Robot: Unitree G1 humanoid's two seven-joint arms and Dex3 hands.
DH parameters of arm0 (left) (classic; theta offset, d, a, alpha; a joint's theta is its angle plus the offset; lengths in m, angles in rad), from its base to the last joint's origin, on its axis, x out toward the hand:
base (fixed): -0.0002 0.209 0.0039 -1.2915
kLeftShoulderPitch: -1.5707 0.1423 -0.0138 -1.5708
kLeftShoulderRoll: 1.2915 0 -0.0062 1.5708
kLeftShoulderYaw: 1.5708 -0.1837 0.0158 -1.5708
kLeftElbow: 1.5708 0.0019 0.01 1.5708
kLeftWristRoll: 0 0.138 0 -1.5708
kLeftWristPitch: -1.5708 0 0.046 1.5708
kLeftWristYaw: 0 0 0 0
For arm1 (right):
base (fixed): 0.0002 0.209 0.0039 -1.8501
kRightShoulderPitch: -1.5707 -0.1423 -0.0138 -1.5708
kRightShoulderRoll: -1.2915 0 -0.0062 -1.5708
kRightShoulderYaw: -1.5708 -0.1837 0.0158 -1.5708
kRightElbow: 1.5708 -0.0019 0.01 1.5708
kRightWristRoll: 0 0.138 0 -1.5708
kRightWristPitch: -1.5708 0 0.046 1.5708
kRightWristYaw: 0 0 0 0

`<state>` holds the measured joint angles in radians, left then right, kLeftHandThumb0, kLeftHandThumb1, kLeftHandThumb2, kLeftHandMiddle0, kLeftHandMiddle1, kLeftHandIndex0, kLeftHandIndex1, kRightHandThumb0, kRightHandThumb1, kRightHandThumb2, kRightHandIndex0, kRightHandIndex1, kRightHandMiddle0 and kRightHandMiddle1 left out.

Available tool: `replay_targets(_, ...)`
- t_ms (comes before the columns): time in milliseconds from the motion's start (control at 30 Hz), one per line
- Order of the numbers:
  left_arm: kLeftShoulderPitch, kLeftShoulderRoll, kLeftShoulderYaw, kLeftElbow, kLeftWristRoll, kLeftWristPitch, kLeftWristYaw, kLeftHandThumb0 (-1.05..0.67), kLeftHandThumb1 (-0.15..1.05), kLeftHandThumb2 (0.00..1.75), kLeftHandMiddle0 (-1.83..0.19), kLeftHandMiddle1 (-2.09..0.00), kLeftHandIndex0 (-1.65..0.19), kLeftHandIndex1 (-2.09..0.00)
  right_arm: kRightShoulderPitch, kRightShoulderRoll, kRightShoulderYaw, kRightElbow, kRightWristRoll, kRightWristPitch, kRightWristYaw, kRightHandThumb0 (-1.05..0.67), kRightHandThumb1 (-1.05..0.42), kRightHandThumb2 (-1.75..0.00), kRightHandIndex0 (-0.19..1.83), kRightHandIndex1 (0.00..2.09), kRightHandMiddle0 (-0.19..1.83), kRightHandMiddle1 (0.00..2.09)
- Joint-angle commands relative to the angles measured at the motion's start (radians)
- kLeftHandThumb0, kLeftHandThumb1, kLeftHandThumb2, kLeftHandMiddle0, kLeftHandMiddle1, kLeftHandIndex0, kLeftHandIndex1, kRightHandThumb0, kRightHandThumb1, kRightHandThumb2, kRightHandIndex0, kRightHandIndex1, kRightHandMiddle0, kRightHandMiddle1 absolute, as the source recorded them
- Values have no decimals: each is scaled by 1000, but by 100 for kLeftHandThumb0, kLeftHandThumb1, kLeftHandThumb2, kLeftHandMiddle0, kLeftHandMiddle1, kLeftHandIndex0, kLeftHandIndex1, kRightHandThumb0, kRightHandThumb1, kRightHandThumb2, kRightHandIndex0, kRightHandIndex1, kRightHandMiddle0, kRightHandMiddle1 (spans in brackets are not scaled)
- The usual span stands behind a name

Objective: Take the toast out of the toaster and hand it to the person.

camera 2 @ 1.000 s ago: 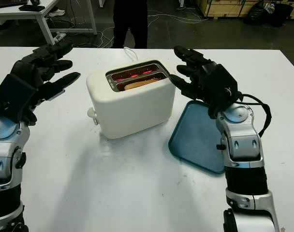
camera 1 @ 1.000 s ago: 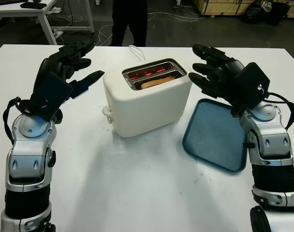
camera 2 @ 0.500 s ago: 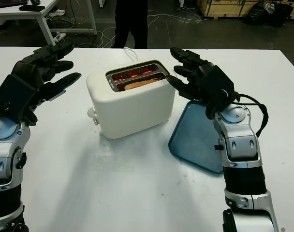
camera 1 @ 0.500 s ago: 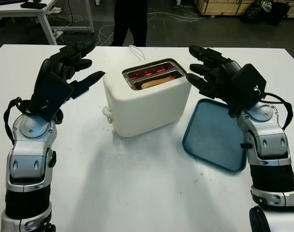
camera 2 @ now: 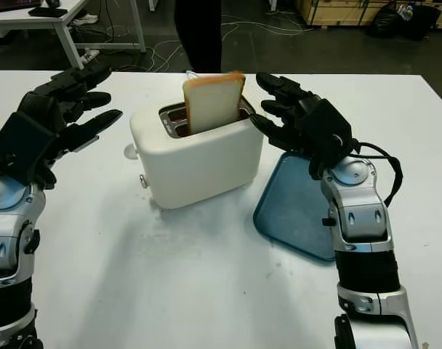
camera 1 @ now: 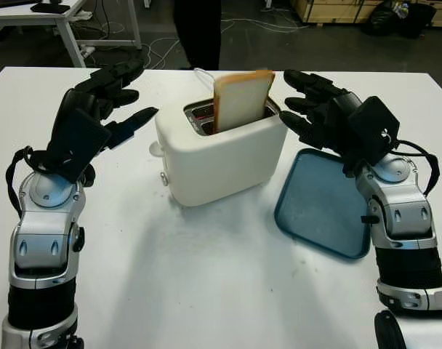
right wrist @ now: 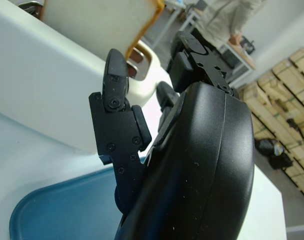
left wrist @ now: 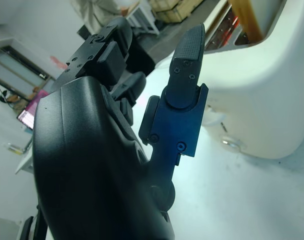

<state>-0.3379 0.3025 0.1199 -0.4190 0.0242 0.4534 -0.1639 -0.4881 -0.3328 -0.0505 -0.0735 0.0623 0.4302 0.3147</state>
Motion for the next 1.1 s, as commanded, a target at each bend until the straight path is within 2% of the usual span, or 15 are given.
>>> replay_targets(0, 3, -1, 0, -9, -10, 6, -1, -47, 92, 5, -12, -86, -50, -1, -11, -5, -1, -2, 0, -11, -3, -33, -92, -33, 0, 66, 33, 2)
replay_targets(233, 0, 0, -2, -4, -7, -6, -1, -47, 92, 4, -12, -86, -51, -1, -22, 0, -13, 6, 5, -29, -9, -31, -92, -30, 1, 68, 34, 2)
replay_targets(367, 0, -1, -2, -7, -6, -1, 1, -47, 92, 4, -12, -87, -51, -1, -61, -33, -17, 64, -39, -149, -20, -27, -91, -16, 6, 71, 39, 5)
replay_targets(500, 0, -2, 1, -9, -12, 5, -1, -48, 92, 4, -11, -87, -50, -1, -142, -70, -16, 102, -95, -217, -43, -8, -89, -2, 32, 52, 50, 6)
replay_targets(567, 4, 0, 0, -3, -7, -11, 0, -49, 92, 4, -11, -88, -50, -1, -194, -84, -14, 140, -112, -257, -52, -8, -83, -1, 44, 52, 58, 9)
replay_targets(667, 6, 3, -3, -8, 2, -2, 3, -49, 92, 4, -12, -88, -51, -1, -286, -108, 0, 259, -150, -397, -59, -10, -73, -1, 62, 56, 76, 17)
replay_targets(800, 10, 1, -1, -14, 4, 3, 8, -49, 92, 4, -13, -87, -51, -1, -391, -115, 21, 378, -196, -484, -78, -6, -64, -1, 77, 61, 94, 24)
replay_targets(867, 11, 1, 0, -16, 3, 6, 8, -49, 92, 5, -13, -86, -51, -1, -443, -119, 43, 427, -232, -509, -84, -13, -60, -1, 80, 62, 98, 25)
replay_targets(967, 13, 2, 2, -13, 1, 1, 6, -50, 92, 5, -13, -85, -51, -1, -496, -138, 93, 470, -305, -526, -86, -35, -57, -1, 85, 63, 99, 23)
replay_targets(1067, 13, 3, 3, -8, 0, -7, 5, -50, 92, 5, -14, -84, -51, -1, -527, -139, 135, 487, -345, -531, -67, -44, -58, -1, 90, 61, 99, 19)
